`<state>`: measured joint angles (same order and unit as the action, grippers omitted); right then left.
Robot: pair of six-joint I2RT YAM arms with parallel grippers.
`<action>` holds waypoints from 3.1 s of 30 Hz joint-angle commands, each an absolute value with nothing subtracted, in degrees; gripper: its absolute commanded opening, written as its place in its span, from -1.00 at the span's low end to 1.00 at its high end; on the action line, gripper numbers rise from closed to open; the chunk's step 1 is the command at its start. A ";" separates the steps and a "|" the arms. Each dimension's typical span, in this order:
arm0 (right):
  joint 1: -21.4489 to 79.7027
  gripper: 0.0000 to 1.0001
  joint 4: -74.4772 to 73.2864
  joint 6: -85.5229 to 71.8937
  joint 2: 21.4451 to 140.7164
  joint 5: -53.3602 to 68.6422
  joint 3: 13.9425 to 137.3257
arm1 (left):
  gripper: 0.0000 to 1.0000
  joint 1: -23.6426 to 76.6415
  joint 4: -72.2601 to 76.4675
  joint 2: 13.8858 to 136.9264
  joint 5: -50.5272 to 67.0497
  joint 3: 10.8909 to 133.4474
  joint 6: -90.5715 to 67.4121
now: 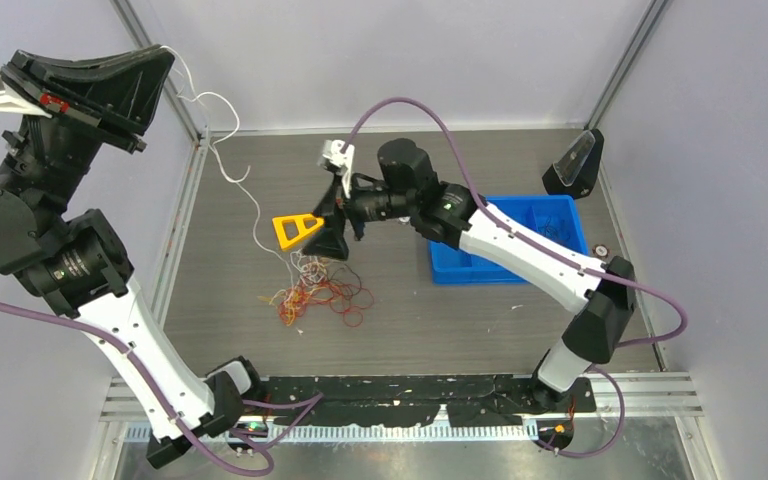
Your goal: Untangle the cables
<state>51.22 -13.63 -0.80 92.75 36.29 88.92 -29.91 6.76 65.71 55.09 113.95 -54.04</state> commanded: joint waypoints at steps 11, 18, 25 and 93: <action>59.95 0.33 -2.16 -1.10 111.09 32.39 99.05 | -1.00 -30.32 4.03 64.85 54.23 116.02 -50.07; 60.17 -0.89 0.75 -9.32 107.10 32.14 111.24 | -1.00 -30.41 -14.79 59.47 49.33 107.05 -30.36; 58.87 -0.89 8.07 -17.02 104.64 30.89 122.50 | -1.00 -30.39 -17.76 51.36 52.27 87.16 -23.74; 28.88 -0.89 -17.06 -10.80 61.66 32.54 84.81 | 0.86 3.25 -17.47 51.31 50.29 70.79 -21.83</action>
<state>34.65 -8.73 -12.21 67.05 33.56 77.71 3.60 -14.96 50.81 55.99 71.02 -26.79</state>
